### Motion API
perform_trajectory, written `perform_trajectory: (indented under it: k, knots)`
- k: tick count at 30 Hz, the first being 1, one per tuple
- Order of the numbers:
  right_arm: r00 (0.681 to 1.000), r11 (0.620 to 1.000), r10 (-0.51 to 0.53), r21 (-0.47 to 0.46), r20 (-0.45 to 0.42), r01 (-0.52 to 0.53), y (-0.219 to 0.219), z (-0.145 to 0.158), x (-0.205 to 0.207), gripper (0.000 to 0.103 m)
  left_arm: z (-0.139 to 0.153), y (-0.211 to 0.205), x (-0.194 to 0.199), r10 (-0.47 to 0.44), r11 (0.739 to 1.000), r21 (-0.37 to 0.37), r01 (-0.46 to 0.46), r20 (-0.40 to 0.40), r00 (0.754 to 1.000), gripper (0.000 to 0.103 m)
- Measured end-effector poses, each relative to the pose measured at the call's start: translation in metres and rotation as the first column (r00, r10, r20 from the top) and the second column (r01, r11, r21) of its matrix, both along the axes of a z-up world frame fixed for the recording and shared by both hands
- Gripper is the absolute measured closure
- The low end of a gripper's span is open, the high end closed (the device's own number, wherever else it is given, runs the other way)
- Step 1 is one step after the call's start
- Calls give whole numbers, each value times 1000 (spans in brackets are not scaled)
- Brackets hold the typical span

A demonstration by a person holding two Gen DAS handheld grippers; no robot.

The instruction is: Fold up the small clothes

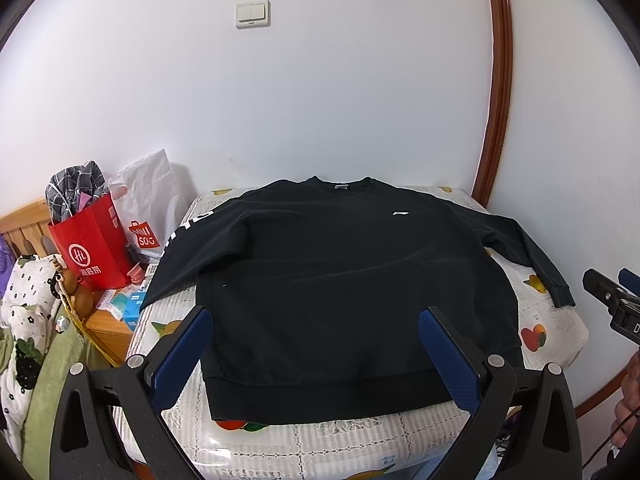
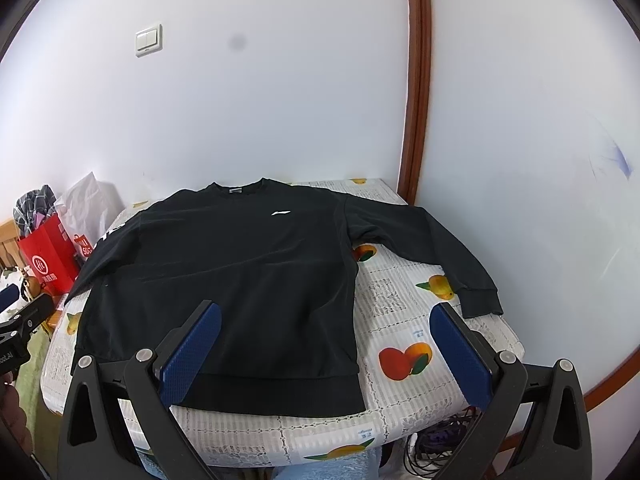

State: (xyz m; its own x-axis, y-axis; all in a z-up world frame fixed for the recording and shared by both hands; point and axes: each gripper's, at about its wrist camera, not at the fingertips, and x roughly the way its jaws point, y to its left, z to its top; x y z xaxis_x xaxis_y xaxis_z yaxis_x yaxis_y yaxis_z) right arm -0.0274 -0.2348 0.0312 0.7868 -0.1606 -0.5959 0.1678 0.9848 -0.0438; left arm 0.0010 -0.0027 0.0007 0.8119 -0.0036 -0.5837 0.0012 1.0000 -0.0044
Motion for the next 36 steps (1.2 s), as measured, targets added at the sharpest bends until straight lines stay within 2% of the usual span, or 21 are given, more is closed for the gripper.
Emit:
perform_trajectory:
  k: [36]
  knots:
    - [1000, 1000, -7, -1, 1, 7, -1, 1, -2, 0, 4, -1, 3, 6, 1000, 6, -6, 4, 1000, 0]
